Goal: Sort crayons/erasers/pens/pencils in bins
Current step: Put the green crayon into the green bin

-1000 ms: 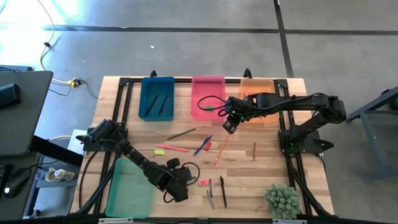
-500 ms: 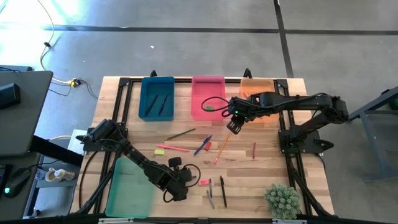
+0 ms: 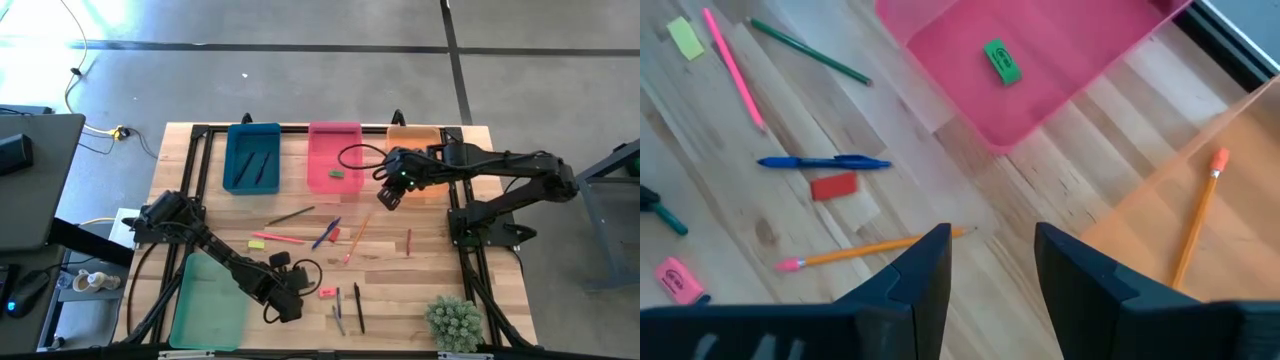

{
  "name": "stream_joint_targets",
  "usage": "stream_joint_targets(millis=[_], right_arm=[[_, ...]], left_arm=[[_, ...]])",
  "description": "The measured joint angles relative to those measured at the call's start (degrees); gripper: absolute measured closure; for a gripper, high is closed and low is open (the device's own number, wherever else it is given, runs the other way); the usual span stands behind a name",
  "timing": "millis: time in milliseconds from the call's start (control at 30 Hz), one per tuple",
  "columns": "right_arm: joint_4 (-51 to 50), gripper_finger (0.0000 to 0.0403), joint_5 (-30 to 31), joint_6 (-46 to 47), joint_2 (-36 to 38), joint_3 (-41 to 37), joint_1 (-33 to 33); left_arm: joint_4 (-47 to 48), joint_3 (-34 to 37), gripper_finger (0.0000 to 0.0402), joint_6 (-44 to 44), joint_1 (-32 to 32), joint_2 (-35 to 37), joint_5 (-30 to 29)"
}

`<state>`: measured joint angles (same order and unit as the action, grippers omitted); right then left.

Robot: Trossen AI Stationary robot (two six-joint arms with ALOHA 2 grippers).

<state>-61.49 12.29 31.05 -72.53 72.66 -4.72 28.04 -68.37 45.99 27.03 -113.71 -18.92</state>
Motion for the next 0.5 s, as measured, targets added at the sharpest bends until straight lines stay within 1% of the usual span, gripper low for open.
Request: stream_joint_targets(millis=[367, 500], right_arm=[[-0.51, 0.0265, 1.12, -0.44, -0.09, 0.00, 0.01], [-0.55, 0.0265, 1.12, -0.46, -0.11, 0.00, 0.01]], left_arm=[[3.60, 0.23, 0.0395, 2.96, 0.04, 4.38, -1.30], [5.87, 0.17, 0.0395, 3.79, 0.26, 7.36, -1.95]])
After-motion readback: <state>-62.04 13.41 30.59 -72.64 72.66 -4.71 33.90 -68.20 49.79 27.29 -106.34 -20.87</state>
